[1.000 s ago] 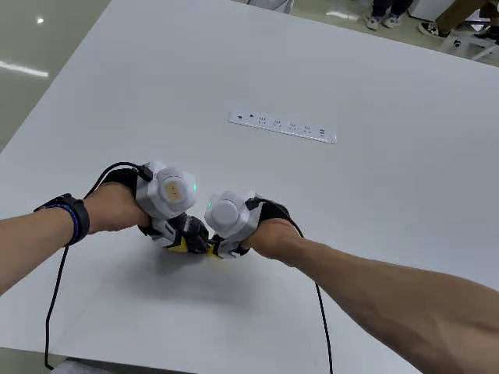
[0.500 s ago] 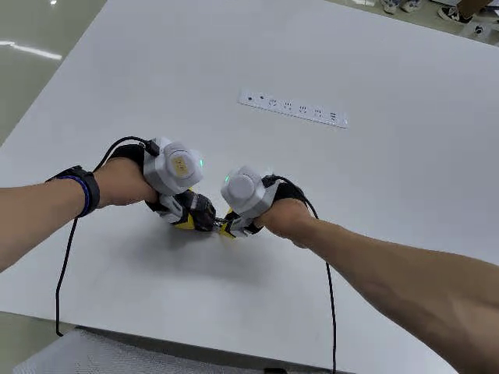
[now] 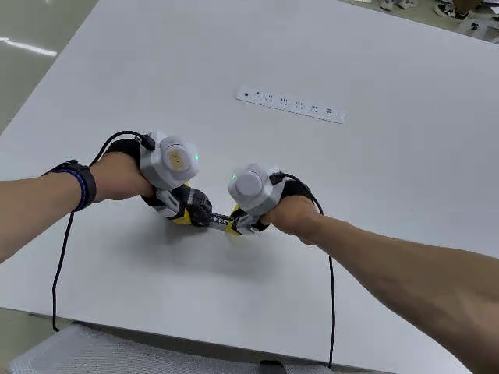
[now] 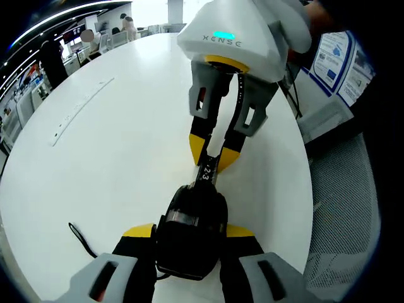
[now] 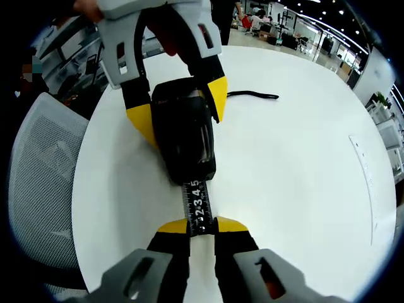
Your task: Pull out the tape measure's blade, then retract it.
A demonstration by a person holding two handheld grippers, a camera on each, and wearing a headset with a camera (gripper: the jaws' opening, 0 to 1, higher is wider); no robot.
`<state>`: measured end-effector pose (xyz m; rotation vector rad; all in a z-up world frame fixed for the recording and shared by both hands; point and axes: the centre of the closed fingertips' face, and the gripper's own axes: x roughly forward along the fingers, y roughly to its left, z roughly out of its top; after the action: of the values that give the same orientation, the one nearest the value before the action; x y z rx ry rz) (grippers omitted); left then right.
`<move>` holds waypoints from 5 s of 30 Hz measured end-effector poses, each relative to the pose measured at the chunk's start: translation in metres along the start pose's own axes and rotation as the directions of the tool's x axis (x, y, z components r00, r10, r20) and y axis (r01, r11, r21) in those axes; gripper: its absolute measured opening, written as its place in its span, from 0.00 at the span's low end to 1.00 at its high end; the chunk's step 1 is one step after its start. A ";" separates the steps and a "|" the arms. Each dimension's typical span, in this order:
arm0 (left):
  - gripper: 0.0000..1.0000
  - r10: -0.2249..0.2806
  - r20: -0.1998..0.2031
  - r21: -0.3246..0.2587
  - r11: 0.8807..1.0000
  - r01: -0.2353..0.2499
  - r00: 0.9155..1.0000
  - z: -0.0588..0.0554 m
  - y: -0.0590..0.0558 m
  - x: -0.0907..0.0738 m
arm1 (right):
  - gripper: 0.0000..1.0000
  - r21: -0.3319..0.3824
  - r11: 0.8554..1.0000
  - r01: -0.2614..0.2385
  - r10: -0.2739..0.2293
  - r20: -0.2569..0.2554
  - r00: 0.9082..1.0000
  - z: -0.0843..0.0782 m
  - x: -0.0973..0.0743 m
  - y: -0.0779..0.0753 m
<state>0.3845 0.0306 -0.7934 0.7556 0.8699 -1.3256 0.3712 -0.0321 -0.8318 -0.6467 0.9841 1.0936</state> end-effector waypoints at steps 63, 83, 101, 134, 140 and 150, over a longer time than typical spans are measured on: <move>0.35 0.027 -0.118 0.082 0.996 -0.017 0.993 -0.006 -0.002 0.003 | 0.14 -0.021 1.000 0.004 -0.004 -0.007 1.000 -0.053 -0.030 -0.007; 0.38 0.049 -0.120 0.116 0.993 -0.035 0.992 0.008 -0.001 0.015 | 0.14 -0.015 1.000 0.004 -0.004 0.008 1.000 -0.054 -0.030 -0.006; 0.38 0.062 -0.115 0.089 0.995 -0.052 0.991 0.004 -0.001 0.013 | 0.13 -0.029 0.999 0.021 -0.022 -0.028 0.999 -0.081 -0.046 -0.012; 0.38 0.064 -0.124 0.067 0.996 -0.056 0.990 0.005 0.002 0.011 | 0.13 -0.020 0.999 0.038 -0.038 -0.033 0.999 -0.110 -0.059 -0.025; 0.38 0.066 -0.130 0.067 0.996 -0.057 0.989 0.005 0.002 0.011 | 0.13 -0.019 0.999 0.045 -0.045 -0.040 0.998 -0.116 -0.062 -0.026; 0.38 0.065 -0.132 0.066 0.996 -0.057 0.989 0.005 0.002 0.011 | 0.13 -0.011 0.999 0.047 -0.047 -0.039 0.998 -0.122 -0.064 -0.028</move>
<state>0.3874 0.0211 -0.8001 0.9216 0.9077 -1.2632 0.3494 -0.1710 -0.8290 -0.6980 0.9926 1.0483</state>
